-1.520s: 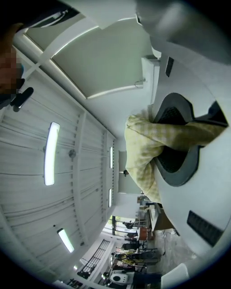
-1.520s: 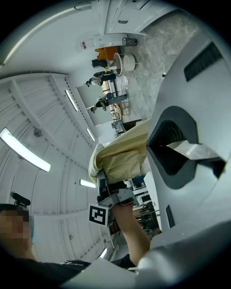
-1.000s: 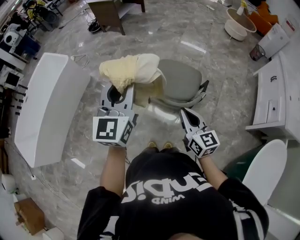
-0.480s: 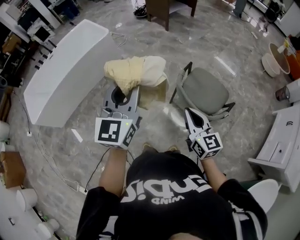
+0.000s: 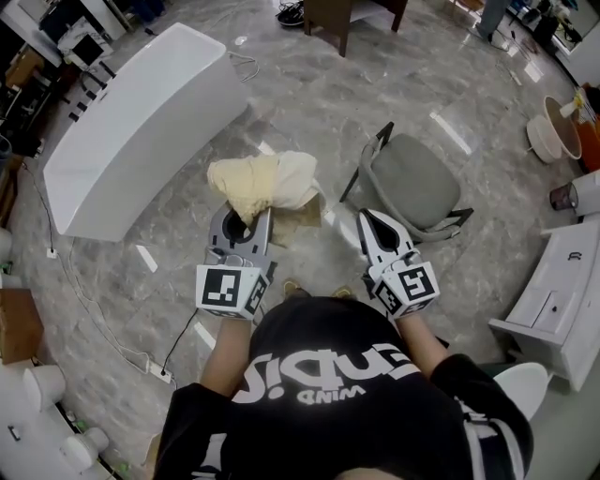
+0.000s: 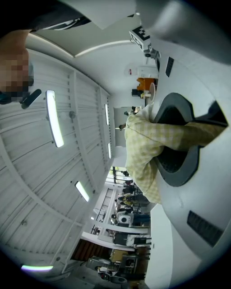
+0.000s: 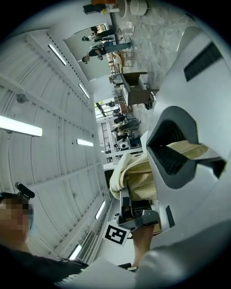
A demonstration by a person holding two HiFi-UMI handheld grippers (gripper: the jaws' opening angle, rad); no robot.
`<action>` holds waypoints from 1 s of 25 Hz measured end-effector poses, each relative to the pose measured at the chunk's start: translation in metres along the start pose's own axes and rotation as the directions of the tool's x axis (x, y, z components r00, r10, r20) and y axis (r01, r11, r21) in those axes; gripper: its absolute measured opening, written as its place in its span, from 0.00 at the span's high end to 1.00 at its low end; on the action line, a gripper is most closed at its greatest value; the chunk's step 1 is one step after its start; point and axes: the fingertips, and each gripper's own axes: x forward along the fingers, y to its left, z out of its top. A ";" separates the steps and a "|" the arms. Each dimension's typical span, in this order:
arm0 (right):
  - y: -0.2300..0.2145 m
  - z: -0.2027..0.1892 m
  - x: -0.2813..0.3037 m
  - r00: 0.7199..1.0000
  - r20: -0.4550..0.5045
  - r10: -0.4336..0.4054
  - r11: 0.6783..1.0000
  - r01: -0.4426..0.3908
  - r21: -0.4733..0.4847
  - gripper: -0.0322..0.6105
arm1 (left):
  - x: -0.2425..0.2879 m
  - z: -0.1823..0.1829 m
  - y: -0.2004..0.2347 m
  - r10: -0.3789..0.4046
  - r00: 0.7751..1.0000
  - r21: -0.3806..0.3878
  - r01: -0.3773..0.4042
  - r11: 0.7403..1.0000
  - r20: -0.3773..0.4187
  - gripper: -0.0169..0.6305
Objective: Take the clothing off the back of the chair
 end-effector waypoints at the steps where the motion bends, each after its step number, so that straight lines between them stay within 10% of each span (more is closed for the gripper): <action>1: 0.002 -0.001 0.002 1.000 -0.003 0.003 1.000 -0.003 -0.003 0.93 | -0.004 -0.007 0.000 0.001 1.000 -0.010 -0.001 1.000 -0.004 0.83; 25: 0.001 -0.017 0.024 0.999 -0.044 -0.006 1.000 0.005 -0.006 0.93 | -0.013 -0.082 -0.012 -0.028 0.995 -0.071 0.021 0.997 -0.098 0.83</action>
